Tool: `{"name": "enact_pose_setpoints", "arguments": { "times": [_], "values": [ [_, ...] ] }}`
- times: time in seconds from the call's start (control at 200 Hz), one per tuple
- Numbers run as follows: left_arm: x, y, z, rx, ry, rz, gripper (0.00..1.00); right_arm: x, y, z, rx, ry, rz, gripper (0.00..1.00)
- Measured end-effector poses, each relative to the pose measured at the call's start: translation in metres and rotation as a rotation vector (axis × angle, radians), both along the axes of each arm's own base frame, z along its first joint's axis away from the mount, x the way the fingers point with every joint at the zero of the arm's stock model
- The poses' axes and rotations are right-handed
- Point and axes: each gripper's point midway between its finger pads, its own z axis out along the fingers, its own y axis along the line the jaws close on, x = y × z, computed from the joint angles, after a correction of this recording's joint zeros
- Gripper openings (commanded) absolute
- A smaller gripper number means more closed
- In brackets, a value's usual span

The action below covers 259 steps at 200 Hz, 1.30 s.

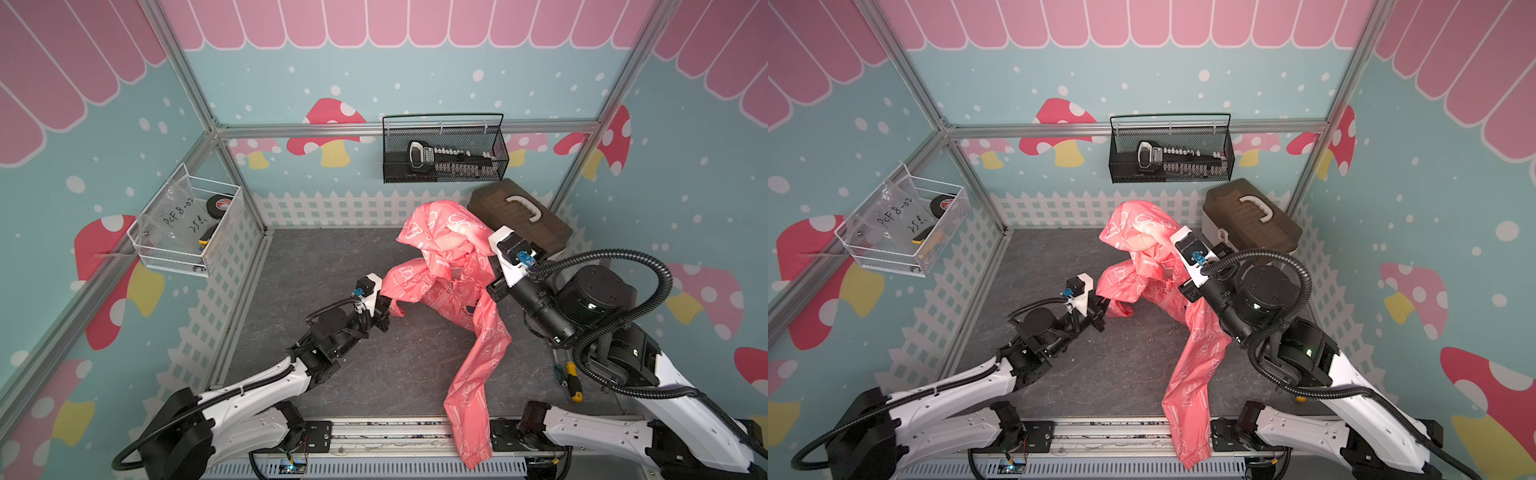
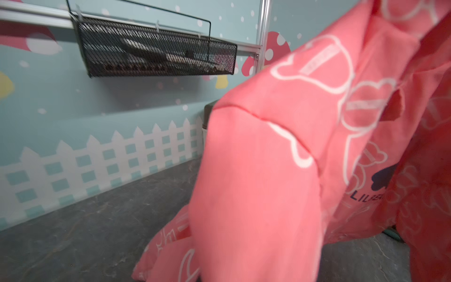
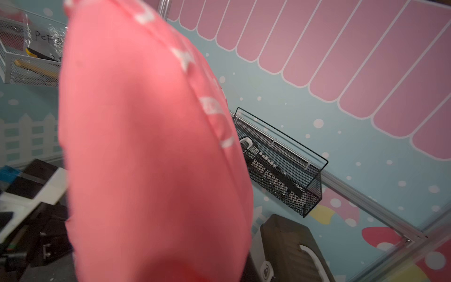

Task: Unzip the jacket
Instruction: Flatten out the jacket at the center of the board.

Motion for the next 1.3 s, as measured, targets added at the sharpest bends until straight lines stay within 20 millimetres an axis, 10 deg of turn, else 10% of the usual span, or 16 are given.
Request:
{"name": "enact_pose_setpoints", "arguments": {
  "times": [0.345, 0.54, 0.791, 1.051, 1.141, 1.296],
  "values": [
    [-0.094, 0.065, 0.133, 0.034, -0.195, -0.084, 0.00, -0.079, -0.052, 0.031, 0.064, -0.150, 0.223, 0.00],
    [-0.108, 0.078, 0.129, 0.159, -0.082, -0.099, 0.00, -0.059, -0.039, 0.040, 0.007, -0.060, 0.170, 0.00],
    [-0.032, 0.070, 0.031, 0.470, 0.303, 0.098, 0.00, 0.064, -0.008, -0.020, -0.157, 0.161, -0.151, 0.00],
    [0.062, 0.125, -0.096, 0.432, 0.813, 0.304, 0.18, 0.237, 0.018, -0.231, -0.093, 0.730, -0.139, 0.08],
    [0.085, 0.134, -0.133, 0.416, 0.943, 0.331, 0.31, 0.289, 0.030, -0.302, -0.009, 0.907, -0.124, 0.26],
    [0.138, 0.139, -0.194, 0.426, 1.124, 0.358, 0.42, 0.381, 0.032, -0.369, 0.114, 1.035, -0.151, 0.43]
  ]
}}
